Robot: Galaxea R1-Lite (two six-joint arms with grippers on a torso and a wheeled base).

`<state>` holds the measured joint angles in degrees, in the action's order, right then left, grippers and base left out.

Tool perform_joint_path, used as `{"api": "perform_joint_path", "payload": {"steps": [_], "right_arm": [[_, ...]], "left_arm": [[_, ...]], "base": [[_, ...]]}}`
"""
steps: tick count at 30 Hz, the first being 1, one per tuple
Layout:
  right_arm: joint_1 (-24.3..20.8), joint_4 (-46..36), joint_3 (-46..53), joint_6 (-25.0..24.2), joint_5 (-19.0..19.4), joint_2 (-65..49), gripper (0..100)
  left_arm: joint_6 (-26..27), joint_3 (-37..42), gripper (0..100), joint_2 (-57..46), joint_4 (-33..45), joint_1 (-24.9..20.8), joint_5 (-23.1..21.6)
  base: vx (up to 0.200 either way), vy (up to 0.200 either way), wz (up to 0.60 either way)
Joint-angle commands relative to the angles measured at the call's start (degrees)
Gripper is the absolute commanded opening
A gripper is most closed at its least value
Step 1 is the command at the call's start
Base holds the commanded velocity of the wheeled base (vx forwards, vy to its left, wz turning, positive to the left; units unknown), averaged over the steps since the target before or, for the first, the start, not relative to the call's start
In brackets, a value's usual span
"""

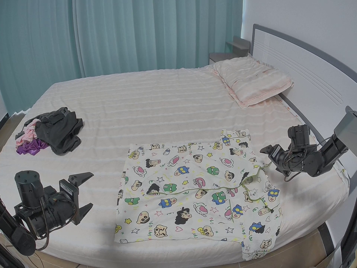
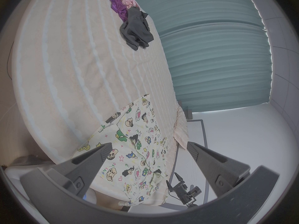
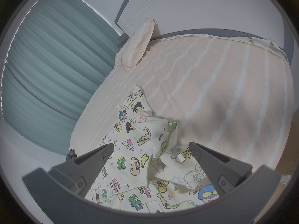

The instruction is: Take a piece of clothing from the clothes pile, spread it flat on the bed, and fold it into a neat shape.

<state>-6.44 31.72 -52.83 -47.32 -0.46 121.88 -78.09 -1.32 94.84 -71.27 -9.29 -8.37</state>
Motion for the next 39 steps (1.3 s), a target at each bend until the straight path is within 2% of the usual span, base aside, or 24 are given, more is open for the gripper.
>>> {"api": "perform_joint_path", "payload": {"steps": [1, 12, 26, 37, 38, 39], "right_arm": [[0.72, 0.62, -0.08, 0.04, 0.02, 0.37, 100], [0.11, 1.06, 0.28, 0.57, 0.11, 1.78, 100], [-10.09, 0.45, -0.78, 1.44, -0.42, 2.84, 100], [-11.23, -6.58, -7.2, 1.88, -0.77, 6.44, 100], [-11.23, -6.58, -7.2, 1.88, -0.77, 6.44, 0], [-11.32, -7.37, -7.81, 2.06, -0.77, 6.97, 0]], "left_arm": [[-0.13, -0.18, 100, -0.1, -0.01, -0.55, 0.03], [0.22, -0.18, 100, 0.25, -0.01, -0.99, 0.11], [0.13, 0.0, 100, 0.87, -0.01, -0.91, 0.46], [0.31, 0.0, 100, 1.84, -0.01, -0.91, 0.64], [0.31, 0.0, 100, 1.84, -0.01, -0.91, 0.64], [0.31, 0.0, 100, 1.84, -0.01, -0.99, 0.64]], "base": [[0.0, -0.2, 0.0], [0.0, -0.2, 0.0], [0.0, 0.0, 0.0], [0.0, 0.0, 0.0], [0.0, 0.0, 0.0], [0.0, 0.0, 0.0]]}}
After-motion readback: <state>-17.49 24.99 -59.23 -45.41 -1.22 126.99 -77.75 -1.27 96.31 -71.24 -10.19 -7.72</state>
